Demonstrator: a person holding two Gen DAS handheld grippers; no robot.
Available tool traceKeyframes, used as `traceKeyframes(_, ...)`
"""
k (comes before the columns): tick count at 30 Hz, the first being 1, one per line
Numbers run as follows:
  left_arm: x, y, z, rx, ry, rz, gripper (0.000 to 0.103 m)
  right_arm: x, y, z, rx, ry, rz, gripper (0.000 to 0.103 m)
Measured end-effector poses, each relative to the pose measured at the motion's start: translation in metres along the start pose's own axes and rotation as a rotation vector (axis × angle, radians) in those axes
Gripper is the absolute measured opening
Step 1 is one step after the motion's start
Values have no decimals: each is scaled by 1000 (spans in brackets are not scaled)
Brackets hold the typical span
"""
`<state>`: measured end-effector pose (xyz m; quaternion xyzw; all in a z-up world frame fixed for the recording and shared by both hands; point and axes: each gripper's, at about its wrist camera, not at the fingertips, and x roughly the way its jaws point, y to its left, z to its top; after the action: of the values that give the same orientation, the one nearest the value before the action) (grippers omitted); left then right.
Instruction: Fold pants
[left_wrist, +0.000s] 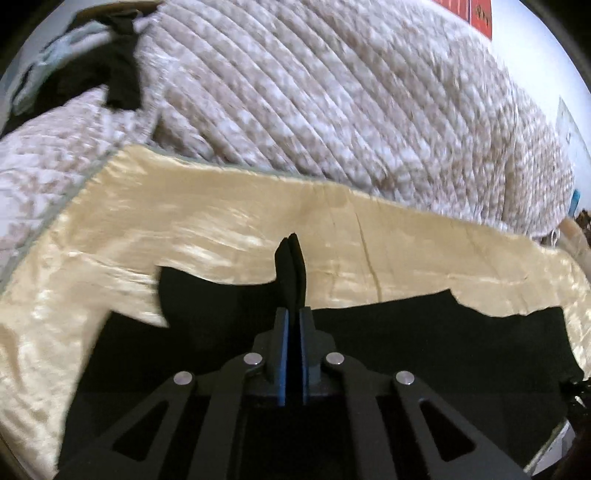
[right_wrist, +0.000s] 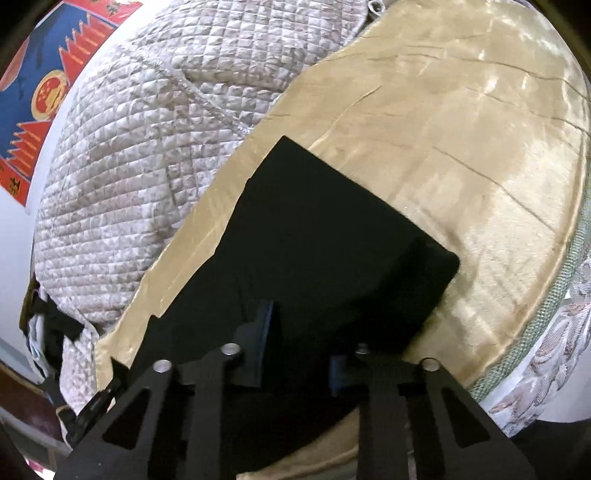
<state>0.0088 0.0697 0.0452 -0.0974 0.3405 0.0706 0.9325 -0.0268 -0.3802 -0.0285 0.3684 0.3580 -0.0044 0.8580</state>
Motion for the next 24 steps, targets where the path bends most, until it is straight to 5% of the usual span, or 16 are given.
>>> traceKeyframes(6, -62, 50, -29, -134, -71, 40, 7, -4, -1, 3, 11, -5, 17, 11)
traceKeyframes(11, -58, 92, -70, -235, 22, 144, 7, -9, 2, 1, -11, -22, 19, 10)
traceKeyframes(15, -55, 106, -79, -296, 28, 105, 12, -7, -3, 0, 4, -14, 38, 10)
traceKeyframes(19, -50, 118, -79, -378, 34, 32, 29, -6, -6, 0, 14, -6, 54, 11)
traceKeyframes(24, -45, 120, -77, -418, 34, 14, 29, -2, -15, 0, 62, 10, 89, 11)
